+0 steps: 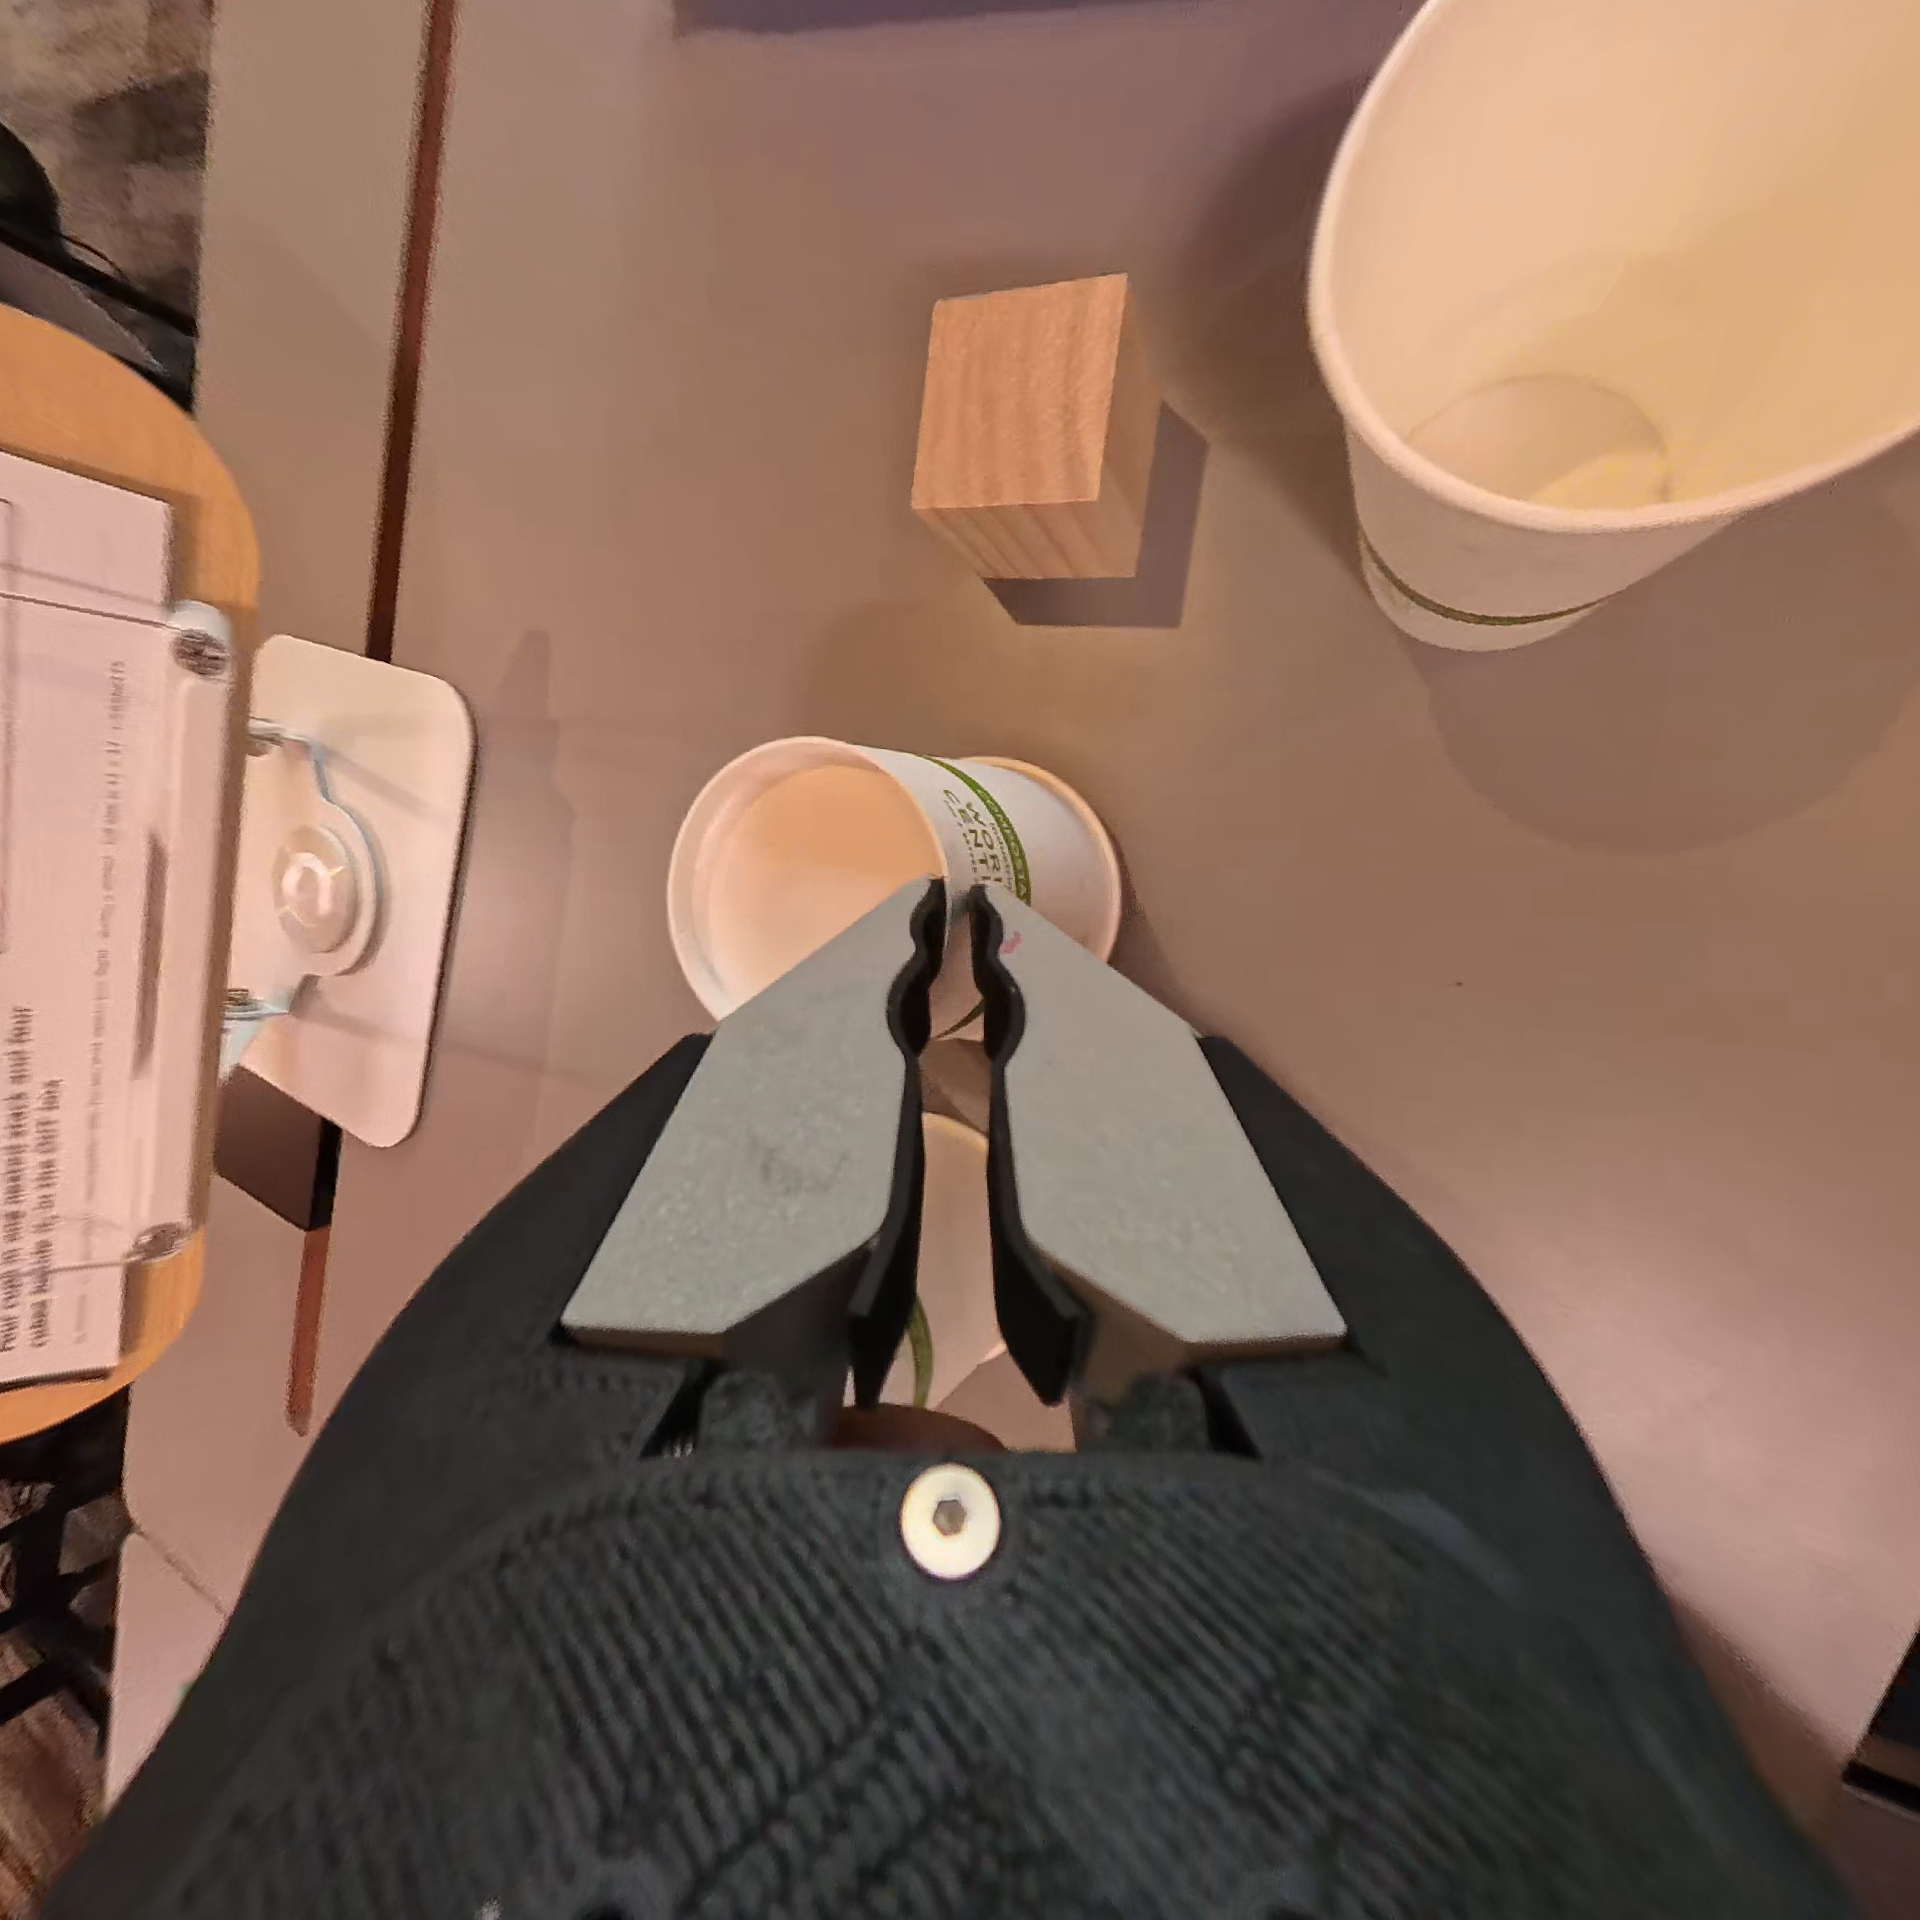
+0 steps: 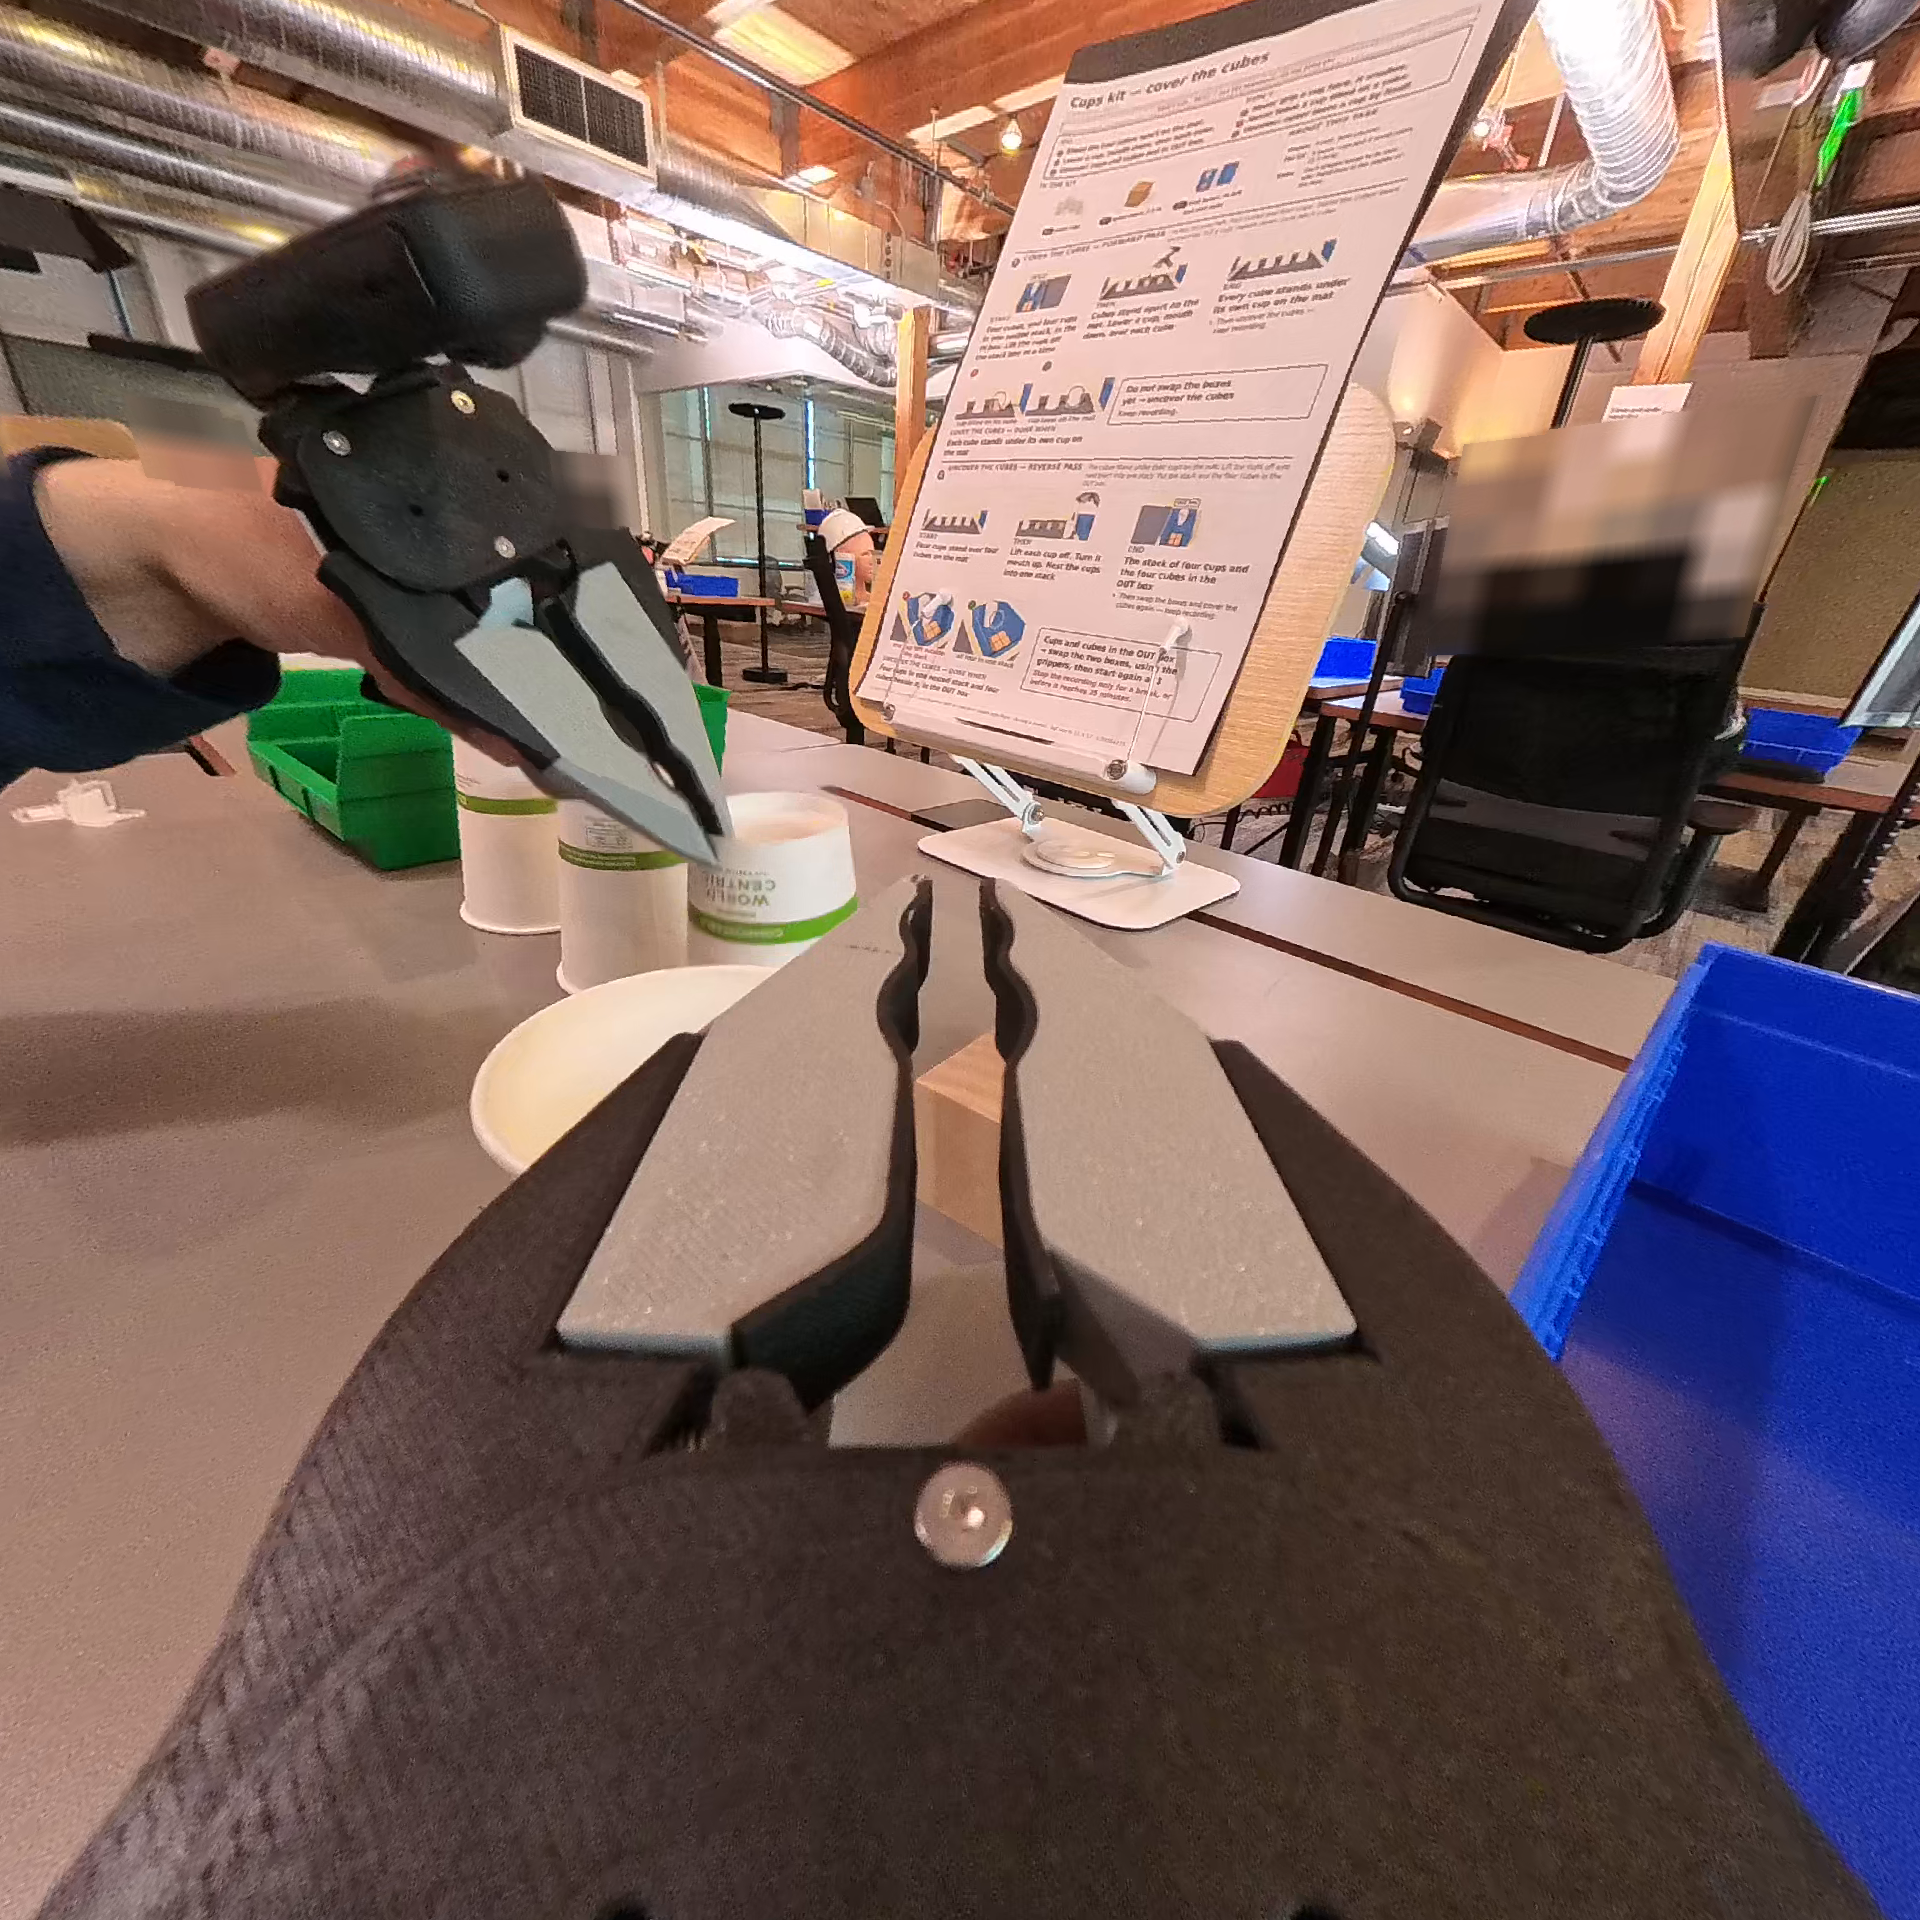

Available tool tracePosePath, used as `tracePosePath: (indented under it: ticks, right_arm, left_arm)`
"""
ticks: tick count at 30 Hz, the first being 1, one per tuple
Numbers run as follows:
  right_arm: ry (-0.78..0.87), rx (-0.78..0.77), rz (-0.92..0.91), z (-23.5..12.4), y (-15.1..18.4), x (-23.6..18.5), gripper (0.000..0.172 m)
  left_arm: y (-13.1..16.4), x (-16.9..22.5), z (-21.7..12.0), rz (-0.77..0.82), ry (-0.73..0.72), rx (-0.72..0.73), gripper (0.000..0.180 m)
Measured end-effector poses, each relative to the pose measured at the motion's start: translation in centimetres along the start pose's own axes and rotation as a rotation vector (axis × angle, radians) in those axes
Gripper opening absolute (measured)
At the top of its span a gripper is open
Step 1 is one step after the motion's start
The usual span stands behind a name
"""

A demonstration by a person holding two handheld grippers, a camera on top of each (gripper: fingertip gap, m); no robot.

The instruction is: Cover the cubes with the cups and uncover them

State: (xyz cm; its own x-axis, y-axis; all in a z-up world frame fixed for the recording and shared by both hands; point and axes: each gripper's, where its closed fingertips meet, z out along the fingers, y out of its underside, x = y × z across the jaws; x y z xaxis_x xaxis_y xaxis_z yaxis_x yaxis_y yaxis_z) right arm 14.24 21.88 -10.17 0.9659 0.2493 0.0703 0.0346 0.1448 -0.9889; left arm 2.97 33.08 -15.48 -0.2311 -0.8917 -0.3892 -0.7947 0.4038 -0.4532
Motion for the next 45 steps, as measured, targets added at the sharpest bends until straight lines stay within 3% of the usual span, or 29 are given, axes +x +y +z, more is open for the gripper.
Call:
tracePosePath:
  ticks: [1,8,13,17,22,29,34,39,42,45]
  right_arm:
    - [-0.004,0.002,0.002,0.0,-0.1,-0.1,0.006]
    - [-0.146,0.032,0.132,-0.8,-2.2,-1.3,0.010]
    - [-0.262,-0.063,0.257,-0.1,-3.8,-3.5,0.025]
    - [-0.290,-0.094,0.253,1.3,-4.3,-4.8,0.031]
    - [-0.322,-0.045,0.297,2.4,-5.2,-5.1,0.031]
    - [-0.375,0.027,0.321,2.3,-6.4,-5.3,0.006]
    - [-0.396,0.033,0.354,2.6,-6.7,-5.3,0.014]
    - [-0.395,0.046,0.335,2.6,-7.2,-5.3,0.010]
    - [-0.481,0.094,0.348,1.4,-9.4,-6.0,0.000]
    - [-0.429,0.010,0.239,1.8,-9.5,-5.7,0.000]
  left_arm:
    - [-0.3,-0.3,-0.5,0.002,-0.016,0.022,0.002]
    - [-4.6,-2.9,-8.6,-0.040,-0.169,0.368,0.001]
    - [-8.3,-1.5,-14.0,-0.077,-0.185,0.686,0.001]
    - [-10.0,0.8,-16.2,-0.107,-0.123,0.845,0.000]
    - [-11.0,3.1,-17.0,-0.110,-0.089,0.936,0.000]
    - [-9.9,3.4,-16.4,-0.207,-0.007,1.007,0.000]
    - [-9.4,3.8,-16.2,-0.245,0.052,1.056,0.000]
    - [-8.7,3.4,-15.8,-0.290,0.058,1.059,0.000]
    - [-7.5,3.4,-13.8,-0.293,0.047,0.982,0.002]
    - [-7.1,3.5,-11.4,-0.306,0.019,0.925,0.001]
